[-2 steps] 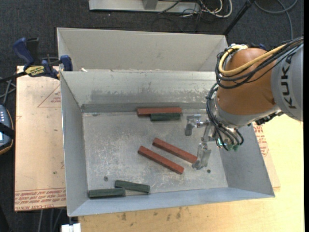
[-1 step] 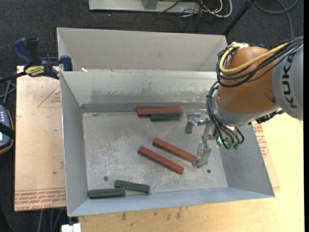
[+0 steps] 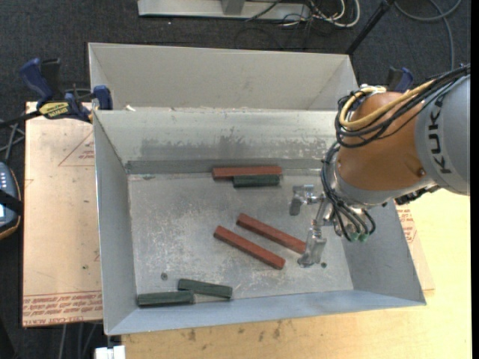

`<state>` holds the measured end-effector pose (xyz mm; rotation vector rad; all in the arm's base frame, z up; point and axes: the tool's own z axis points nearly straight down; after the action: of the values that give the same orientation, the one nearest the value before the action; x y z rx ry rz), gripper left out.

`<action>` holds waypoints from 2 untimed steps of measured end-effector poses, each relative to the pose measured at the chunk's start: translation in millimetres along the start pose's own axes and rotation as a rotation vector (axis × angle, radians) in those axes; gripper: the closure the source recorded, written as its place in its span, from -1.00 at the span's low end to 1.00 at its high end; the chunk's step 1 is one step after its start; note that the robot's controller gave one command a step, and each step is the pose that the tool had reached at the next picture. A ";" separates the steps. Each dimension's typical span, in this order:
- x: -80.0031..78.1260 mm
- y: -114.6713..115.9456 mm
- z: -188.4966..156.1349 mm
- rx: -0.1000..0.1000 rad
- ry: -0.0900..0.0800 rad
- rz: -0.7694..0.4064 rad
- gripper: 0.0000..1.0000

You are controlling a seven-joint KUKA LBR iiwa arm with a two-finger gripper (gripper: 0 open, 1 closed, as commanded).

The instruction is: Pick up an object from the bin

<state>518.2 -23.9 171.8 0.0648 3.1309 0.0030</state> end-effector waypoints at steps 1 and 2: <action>0.4 10.3 69.4 0.002 0.005 0.088 -1.00; -9.3 30.7 98.7 0.001 0.001 -0.007 1.00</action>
Offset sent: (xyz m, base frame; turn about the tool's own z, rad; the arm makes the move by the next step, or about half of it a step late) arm 0.0082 0.0299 -0.1018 -0.0078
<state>529.7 6.5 73.2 0.0539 3.1318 0.0019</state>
